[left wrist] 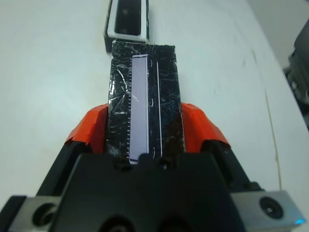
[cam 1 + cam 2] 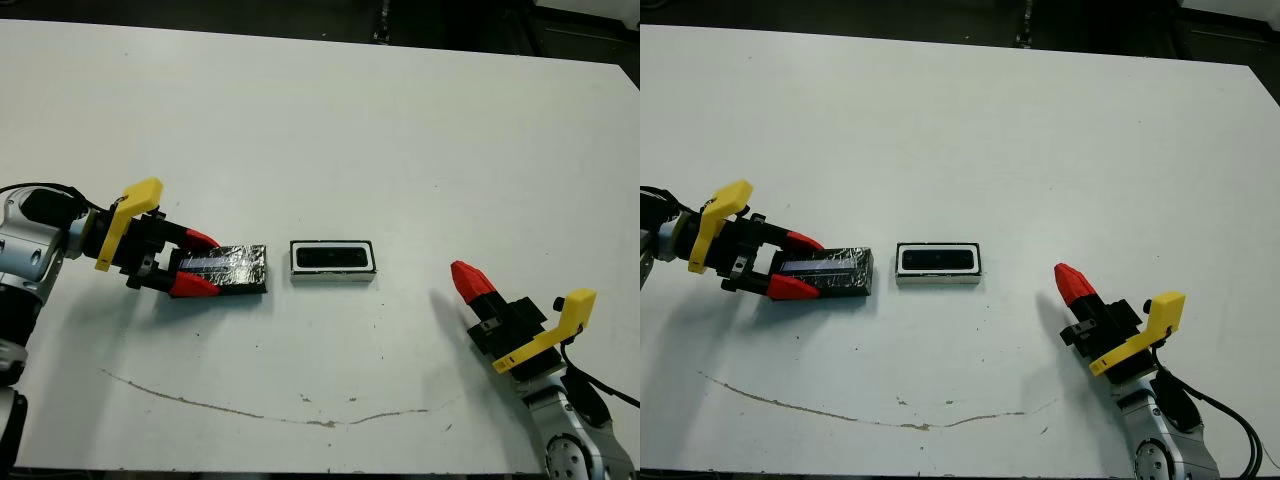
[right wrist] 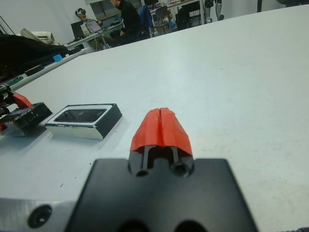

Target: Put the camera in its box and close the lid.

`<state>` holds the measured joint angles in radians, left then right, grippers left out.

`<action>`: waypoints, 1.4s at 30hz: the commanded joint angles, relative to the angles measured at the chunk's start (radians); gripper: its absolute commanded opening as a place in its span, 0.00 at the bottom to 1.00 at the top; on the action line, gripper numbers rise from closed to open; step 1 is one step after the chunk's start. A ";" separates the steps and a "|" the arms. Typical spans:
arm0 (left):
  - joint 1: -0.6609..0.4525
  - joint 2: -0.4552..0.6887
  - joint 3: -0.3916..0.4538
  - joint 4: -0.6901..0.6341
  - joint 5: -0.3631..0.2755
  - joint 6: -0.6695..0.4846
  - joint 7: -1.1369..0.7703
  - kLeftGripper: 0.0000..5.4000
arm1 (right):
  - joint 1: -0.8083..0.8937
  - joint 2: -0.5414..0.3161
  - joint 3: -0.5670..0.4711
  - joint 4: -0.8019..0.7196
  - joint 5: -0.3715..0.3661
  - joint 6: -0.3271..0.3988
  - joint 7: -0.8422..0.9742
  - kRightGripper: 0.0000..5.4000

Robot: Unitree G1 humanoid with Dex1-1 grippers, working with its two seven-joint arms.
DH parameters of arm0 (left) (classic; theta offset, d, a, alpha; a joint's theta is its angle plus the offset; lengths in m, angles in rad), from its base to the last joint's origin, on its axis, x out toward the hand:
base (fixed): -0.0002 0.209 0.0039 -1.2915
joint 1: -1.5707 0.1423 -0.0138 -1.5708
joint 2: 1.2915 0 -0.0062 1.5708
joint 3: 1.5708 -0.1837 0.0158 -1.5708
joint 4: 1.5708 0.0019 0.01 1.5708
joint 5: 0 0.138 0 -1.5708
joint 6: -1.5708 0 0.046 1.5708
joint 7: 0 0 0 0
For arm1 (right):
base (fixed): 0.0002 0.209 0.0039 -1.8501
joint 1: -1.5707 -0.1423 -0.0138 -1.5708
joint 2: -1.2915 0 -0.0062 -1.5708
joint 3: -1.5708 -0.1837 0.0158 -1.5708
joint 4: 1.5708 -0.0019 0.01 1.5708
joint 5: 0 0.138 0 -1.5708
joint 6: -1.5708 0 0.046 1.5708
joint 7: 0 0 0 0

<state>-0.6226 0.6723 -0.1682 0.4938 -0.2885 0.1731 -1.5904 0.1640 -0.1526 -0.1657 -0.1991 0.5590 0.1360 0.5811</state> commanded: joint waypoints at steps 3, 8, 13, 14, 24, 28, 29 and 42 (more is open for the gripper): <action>0.062 -0.058 0.082 -0.035 -0.071 0.075 0.097 0.58 | 0.009 -0.017 -0.001 -0.016 0.003 0.033 -0.021 0.00; 0.081 -0.098 0.097 -0.086 -0.091 0.102 0.157 0.58 | 0.010 -0.018 0.002 -0.022 -0.001 0.038 -0.022 0.00; 0.089 -0.150 0.100 -0.129 -0.107 0.141 0.232 0.58 | 0.013 -0.015 0.003 -0.028 0.000 0.040 -0.026 0.00; 0.088 -0.162 0.100 -0.132 -0.109 0.149 0.245 0.58 | 0.014 -0.015 0.003 -0.029 0.001 0.041 -0.026 0.00; 0.070 -0.260 0.037 -0.082 -0.037 0.072 0.312 0.58 | 0.016 -0.016 0.002 -0.027 0.005 0.037 -0.023 0.00; 0.053 -0.282 0.020 -0.038 -0.030 0.066 0.303 0.58 | 0.018 -0.015 0.004 -0.029 0.004 0.036 -0.023 0.00; 0.050 -0.283 0.014 -0.032 -0.025 0.068 0.304 0.58 | 0.018 -0.015 0.004 -0.030 0.005 0.038 -0.023 0.00; 0.002 -0.297 -0.038 0.060 -0.005 0.085 0.236 0.58 | 0.019 -0.012 0.009 -0.022 -0.002 0.030 -0.024 0.00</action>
<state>-0.6403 0.3909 -0.1738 0.5286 -0.3291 0.2391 -1.3452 0.1699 -0.1551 -0.1528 -0.2268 0.5575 0.1642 0.5607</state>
